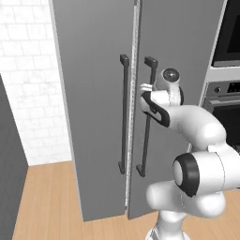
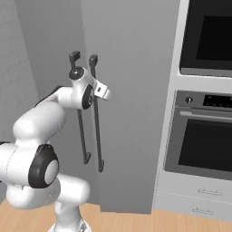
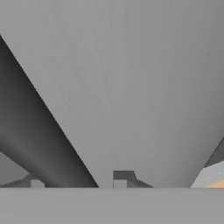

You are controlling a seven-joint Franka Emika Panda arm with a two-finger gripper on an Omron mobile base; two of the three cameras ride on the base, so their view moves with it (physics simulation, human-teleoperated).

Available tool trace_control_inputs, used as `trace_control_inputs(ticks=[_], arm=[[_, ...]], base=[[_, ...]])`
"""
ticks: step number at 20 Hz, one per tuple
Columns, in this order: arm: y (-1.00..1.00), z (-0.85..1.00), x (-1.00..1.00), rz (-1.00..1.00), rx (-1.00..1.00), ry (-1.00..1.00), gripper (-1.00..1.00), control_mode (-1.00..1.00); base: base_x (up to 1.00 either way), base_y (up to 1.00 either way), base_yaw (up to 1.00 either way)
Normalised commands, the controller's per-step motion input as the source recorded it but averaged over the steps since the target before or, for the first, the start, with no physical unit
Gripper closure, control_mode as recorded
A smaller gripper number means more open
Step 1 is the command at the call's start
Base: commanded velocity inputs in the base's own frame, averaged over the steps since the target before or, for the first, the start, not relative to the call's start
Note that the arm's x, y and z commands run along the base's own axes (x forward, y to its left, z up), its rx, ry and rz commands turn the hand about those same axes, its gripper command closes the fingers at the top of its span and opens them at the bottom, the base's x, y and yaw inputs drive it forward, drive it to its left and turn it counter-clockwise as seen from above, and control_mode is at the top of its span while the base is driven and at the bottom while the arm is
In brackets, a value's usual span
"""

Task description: Grab a lemon wedge from the fridge and one ice cube from the ice bowl, and put them in the glass of lemonade.

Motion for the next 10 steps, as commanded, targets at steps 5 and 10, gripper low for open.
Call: trace_control_inputs(ticks=[5, 10], arm=[[-1.0, 0.02, -0.81, -0.19, 0.17, 0.07, 1.0, -1.0], [-1.0, 0.06, -0.89, -0.16, 0.14, 0.0, 1.0, -1.0]], base=[[0.0, 0.0, 0.0], [0.0, 0.0, 0.0]])
